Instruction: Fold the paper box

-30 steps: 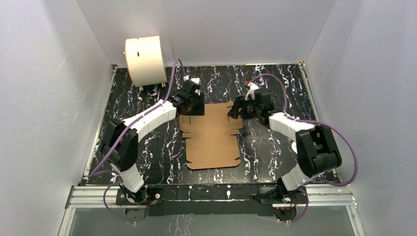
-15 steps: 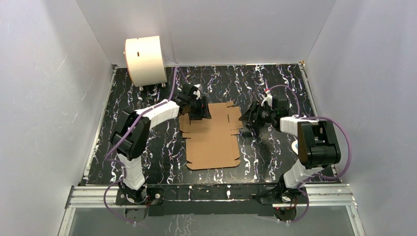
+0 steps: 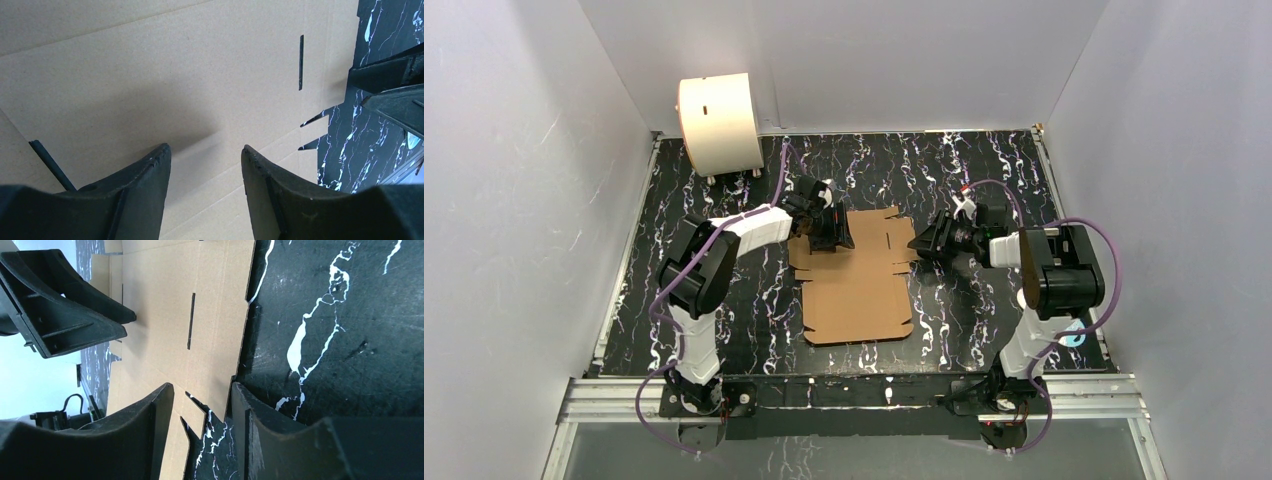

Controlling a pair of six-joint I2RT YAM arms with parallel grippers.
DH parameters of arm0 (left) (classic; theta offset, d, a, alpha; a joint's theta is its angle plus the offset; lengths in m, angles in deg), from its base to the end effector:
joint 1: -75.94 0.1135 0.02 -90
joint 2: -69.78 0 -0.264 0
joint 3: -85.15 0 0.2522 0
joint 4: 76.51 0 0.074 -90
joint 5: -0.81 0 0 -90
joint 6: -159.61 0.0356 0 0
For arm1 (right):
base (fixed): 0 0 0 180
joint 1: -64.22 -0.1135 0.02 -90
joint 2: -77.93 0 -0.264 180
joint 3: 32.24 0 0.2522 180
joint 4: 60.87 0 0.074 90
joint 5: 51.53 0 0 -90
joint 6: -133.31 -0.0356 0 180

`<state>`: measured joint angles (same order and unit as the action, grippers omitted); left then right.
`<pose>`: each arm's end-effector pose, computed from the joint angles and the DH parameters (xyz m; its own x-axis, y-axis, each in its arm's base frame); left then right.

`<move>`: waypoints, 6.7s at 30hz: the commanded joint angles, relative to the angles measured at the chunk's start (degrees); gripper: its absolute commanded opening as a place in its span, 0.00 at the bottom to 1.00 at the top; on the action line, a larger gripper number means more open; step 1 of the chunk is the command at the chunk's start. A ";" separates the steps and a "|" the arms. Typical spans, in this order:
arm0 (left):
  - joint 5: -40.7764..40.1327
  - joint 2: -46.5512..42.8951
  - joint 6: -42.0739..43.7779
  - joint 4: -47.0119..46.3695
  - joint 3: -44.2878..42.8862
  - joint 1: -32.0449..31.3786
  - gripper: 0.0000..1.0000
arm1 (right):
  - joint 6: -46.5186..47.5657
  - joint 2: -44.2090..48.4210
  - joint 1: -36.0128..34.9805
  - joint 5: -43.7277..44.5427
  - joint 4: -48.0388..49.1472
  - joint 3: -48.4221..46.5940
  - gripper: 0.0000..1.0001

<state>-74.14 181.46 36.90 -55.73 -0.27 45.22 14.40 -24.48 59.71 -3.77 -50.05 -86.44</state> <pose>0.3542 -0.2213 0.1679 -0.8782 -0.0852 -0.4707 0.2031 0.8245 -0.5282 0.3216 0.0494 0.1224 -0.8155 0.2947 -0.4982 -0.2244 0.6324 0.7414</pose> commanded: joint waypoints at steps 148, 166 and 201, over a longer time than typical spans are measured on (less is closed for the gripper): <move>5.65 -29.32 -12.10 -19.55 36.50 10.65 0.49 | 10.19 3.82 -38.19 46.89 -9.18 -5.12 0.73; -16.63 -24.10 -2.93 -1.06 22.82 -1.28 0.26 | 9.48 3.19 -38.13 47.25 -9.72 -5.48 0.74; -11.46 -22.11 -0.56 3.29 12.38 -3.67 0.66 | 5.83 24.45 -13.78 20.45 -11.29 5.96 0.81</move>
<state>-91.32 156.85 36.00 -51.07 15.06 41.29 22.88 -2.25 40.08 27.53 -63.89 -84.04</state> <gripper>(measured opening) 0.640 0.811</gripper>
